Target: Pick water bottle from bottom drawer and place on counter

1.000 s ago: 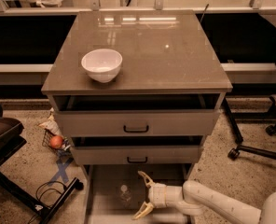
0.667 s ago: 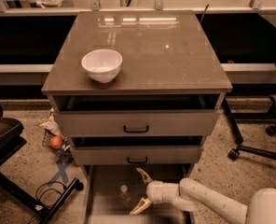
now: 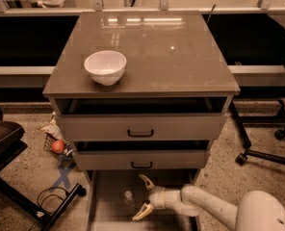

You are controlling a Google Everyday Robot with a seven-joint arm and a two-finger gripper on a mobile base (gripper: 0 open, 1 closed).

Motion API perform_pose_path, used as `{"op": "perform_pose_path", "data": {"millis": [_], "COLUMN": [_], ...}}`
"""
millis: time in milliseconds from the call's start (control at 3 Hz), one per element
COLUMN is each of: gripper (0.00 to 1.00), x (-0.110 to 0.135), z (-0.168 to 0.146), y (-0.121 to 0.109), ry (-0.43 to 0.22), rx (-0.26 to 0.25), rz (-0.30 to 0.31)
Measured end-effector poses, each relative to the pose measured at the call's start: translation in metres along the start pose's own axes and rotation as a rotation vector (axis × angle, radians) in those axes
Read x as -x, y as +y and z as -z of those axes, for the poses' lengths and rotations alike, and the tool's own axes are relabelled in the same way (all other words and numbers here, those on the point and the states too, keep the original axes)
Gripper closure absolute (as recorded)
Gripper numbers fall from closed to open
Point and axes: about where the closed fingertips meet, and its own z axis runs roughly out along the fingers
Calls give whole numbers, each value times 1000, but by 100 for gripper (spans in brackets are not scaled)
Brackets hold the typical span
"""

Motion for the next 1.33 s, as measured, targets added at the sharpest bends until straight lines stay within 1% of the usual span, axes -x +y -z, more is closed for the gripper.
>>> {"op": "perform_pose_path", "data": {"millis": [333,667,1000,1333], "gripper": [0,0,8,31], "x": [-13,-21,-20,-4], "z": [-11,-22,-29,-43], "y": [4,10,13,23], "ry": [-35,-69,-85,-105], "rx": [10,32,44,71], "rz": [-19,-39,-54,-64]}}
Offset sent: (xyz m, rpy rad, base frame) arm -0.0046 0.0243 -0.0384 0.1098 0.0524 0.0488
